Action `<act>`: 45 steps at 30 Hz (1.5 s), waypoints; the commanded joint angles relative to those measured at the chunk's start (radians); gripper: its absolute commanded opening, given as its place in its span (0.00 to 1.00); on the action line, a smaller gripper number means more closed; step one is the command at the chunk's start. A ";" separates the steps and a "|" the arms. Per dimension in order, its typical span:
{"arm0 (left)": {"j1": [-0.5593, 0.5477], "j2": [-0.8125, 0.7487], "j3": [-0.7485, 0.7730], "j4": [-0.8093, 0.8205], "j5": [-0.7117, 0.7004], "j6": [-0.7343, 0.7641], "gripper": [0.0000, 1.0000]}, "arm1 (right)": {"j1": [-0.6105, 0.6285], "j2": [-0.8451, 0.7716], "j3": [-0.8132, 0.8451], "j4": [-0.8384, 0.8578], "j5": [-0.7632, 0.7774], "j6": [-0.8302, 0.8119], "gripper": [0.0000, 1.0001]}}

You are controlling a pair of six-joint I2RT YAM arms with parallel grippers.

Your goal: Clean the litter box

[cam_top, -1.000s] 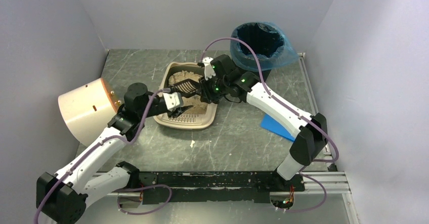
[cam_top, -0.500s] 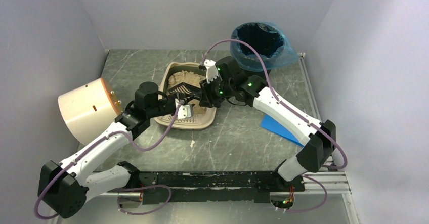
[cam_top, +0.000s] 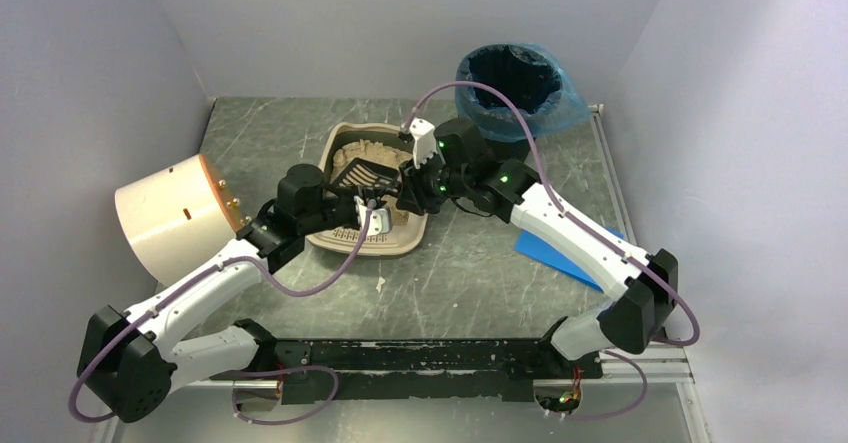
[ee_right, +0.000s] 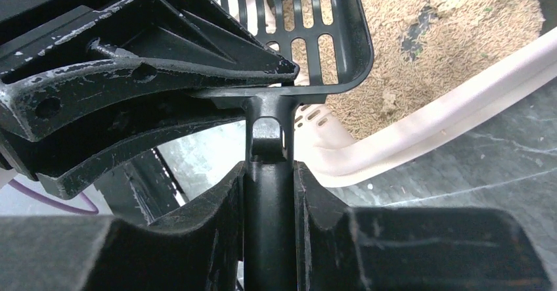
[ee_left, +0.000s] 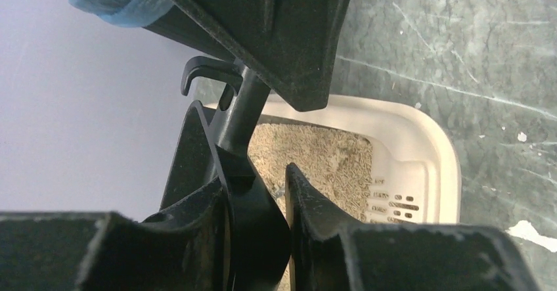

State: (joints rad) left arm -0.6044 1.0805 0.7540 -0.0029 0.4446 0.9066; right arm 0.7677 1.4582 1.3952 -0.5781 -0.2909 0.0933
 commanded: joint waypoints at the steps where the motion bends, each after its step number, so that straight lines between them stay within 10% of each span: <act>1: -0.001 -0.009 -0.003 0.069 -0.040 -0.016 0.07 | 0.002 -0.096 -0.053 0.136 0.068 0.037 0.29; 7: -0.001 0.006 -0.008 0.077 -0.047 -0.016 0.06 | 0.001 -0.114 -0.076 0.149 0.066 0.025 0.44; 22: -0.001 0.003 -0.019 0.095 0.006 -0.030 0.05 | 0.002 -0.115 -0.122 0.121 0.086 -0.109 0.46; 31: -0.001 0.007 -0.030 0.102 -0.017 -0.044 0.05 | 0.003 -0.152 -0.155 0.199 0.032 -0.096 0.11; 37: -0.001 0.005 0.001 0.101 -0.111 -0.230 0.61 | 0.003 -0.179 -0.176 0.184 0.136 -0.096 0.00; 39: -0.001 0.004 0.025 0.093 -0.141 -0.345 0.95 | 0.004 -0.172 -0.178 0.160 0.196 -0.104 0.00; 45: -0.001 0.051 0.149 -0.070 -0.262 -0.659 0.98 | 0.004 -0.148 -0.200 0.187 0.287 -0.117 0.00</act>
State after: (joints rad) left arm -0.6071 1.1007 0.7948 0.0307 0.2928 0.4976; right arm 0.7719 1.3041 1.2121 -0.4274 -0.0895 -0.0063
